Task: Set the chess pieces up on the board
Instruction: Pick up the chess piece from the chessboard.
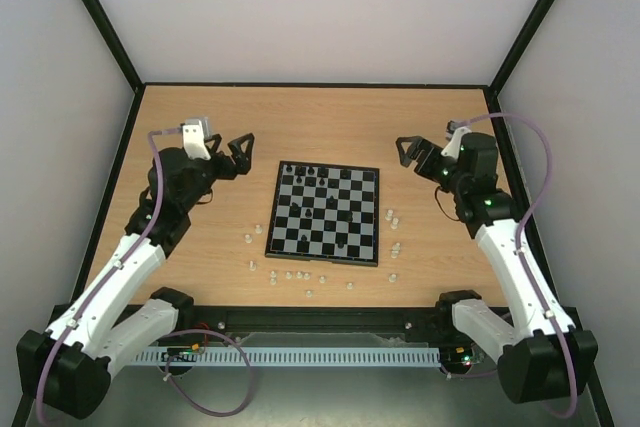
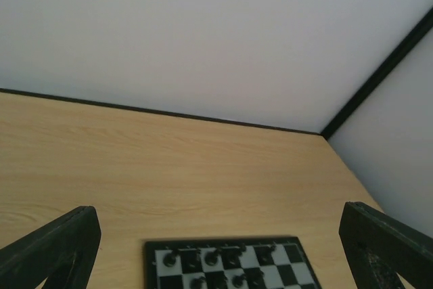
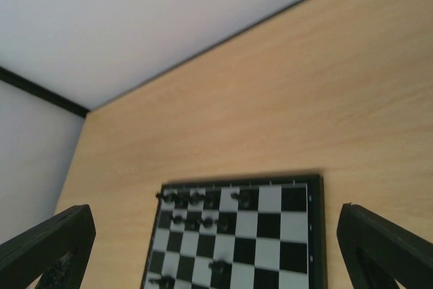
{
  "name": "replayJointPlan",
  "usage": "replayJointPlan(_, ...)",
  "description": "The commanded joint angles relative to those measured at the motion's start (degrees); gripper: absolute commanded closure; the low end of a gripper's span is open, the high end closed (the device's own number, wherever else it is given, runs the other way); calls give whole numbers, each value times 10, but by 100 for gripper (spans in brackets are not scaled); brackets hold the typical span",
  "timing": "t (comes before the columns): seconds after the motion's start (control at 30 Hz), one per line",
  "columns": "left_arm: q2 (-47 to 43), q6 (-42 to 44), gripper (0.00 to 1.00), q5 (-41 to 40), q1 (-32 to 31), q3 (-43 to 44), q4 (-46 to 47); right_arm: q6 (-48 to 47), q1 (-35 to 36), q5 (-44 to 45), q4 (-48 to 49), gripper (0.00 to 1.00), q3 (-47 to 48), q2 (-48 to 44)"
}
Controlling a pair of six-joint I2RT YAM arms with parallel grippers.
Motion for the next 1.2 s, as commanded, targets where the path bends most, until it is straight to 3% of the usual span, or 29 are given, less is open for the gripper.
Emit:
replayJointPlan(0.0, -4, -34, 1, 68, -3, 3, -15, -16, 40, -29, -58, 1, 2, 28)
replayJointPlan(0.2, 5, -61, 0, 130, -2, -25, -8, -23, 169, 88, -97, 1, -7, 56)
replayJointPlan(0.37, 23, -43, 1, 166, -5, -27, -52, -28, 220, 153, -161, 1, 3, 59)
replayJointPlan(0.5, 5, -33, 0, 145, -25, -36, -108, -21, 254, 190, -185, 2, -15, 43)
replayJointPlan(0.6, -3, -31, 1, 82, -48, -40, -157, -23, 260, 202, -178, 1, -26, 58)
replayJointPlan(0.73, -21, -37, 1, -12, -75, -58, -192, -44, 266, 199, -166, 18, -17, 116)
replayJointPlan(0.9, -20, -50, 1, -68, -78, -62, -209, -60, 310, 219, -167, 28, 28, 215)
replayJointPlan(1.17, -51, -67, 0, -76, -78, -98, -181, -63, 362, 245, -186, 48, 67, 292)
